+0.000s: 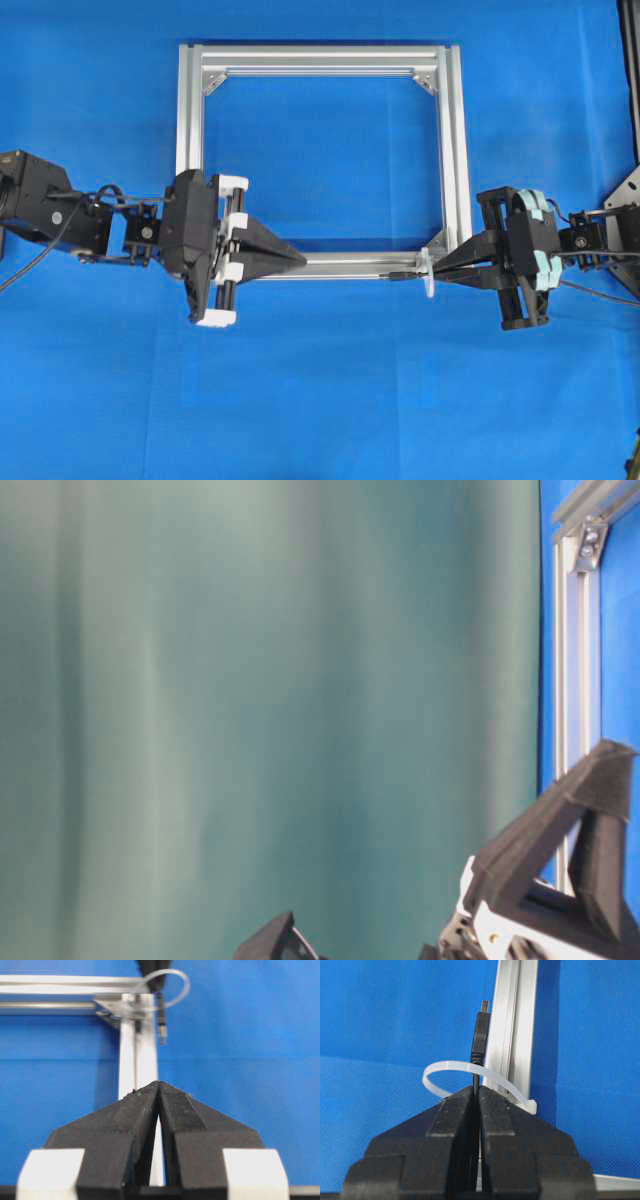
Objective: Insert the wire through the string loop located on the right side.
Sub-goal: 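Move the open left gripper to the plug emerging from the loop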
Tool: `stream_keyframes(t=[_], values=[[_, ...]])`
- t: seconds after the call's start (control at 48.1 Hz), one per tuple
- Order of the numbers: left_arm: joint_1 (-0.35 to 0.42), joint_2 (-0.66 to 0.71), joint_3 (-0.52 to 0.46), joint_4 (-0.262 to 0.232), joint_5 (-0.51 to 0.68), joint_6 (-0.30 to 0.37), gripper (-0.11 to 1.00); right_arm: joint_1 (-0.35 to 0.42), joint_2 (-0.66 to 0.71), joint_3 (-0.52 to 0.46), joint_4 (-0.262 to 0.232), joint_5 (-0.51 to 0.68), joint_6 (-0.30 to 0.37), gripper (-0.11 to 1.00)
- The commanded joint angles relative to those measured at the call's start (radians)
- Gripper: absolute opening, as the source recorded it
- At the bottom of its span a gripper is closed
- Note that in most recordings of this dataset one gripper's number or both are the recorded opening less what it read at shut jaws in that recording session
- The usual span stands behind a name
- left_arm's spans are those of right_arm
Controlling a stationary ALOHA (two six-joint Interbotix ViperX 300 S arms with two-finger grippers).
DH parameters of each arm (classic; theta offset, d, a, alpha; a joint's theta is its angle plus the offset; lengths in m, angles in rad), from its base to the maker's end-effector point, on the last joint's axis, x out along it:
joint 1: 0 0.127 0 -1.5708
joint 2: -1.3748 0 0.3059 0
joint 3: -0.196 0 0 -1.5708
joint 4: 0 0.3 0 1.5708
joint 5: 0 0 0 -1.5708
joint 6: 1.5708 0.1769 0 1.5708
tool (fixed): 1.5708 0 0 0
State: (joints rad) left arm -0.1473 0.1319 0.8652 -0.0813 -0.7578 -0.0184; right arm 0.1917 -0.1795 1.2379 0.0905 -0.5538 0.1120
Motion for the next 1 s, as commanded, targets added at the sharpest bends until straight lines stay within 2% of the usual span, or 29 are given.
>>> stream_keyframes(t=[0.0,0.27,0.79,0.977], values=[[-0.009,-0.031,-0.008,0.000,-0.002,-0.002,0.00,-0.003,-0.006,-0.017,0.003,-0.005,-0.002,-0.04],[0.006,-0.011,-0.064,-0.002,0.046,0.002,0.00,-0.003,-0.006,-0.017,0.003,-0.005,0.000,-0.04],[0.060,0.172,-0.454,0.000,0.308,0.015,0.00,-0.002,-0.006,-0.017,0.002,-0.005,-0.002,-0.04],[0.054,0.195,-0.502,0.000,0.344,0.015,0.00,-0.003,-0.006,-0.017,0.002,-0.005,-0.002,-0.04]])
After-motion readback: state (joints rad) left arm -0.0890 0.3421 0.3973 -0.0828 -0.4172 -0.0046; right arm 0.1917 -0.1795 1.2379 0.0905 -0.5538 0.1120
